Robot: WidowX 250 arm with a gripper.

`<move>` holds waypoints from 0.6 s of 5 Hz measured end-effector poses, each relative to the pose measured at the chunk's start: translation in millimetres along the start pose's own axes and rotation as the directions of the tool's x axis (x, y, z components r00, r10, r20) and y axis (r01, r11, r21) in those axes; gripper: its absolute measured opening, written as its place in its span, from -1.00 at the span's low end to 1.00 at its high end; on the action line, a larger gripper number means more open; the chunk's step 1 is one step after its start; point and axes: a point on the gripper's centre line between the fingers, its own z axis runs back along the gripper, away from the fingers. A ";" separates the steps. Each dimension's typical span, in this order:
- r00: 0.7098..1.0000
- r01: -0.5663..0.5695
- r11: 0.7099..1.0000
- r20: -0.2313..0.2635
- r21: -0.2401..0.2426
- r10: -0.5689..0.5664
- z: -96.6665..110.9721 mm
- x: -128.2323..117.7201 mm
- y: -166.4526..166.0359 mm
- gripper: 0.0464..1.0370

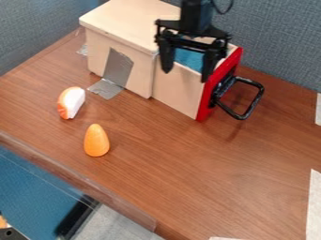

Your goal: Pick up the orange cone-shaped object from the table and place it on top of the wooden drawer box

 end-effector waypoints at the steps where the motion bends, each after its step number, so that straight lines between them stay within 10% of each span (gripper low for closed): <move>1: 1.000 0.003 1.000 0.014 0.018 -0.004 -0.1 -17.7 24.4 0.93; 3: 0.999 -0.034 0.997 0.045 0.063 0.031 -8.8 -58.5 54.5 0.93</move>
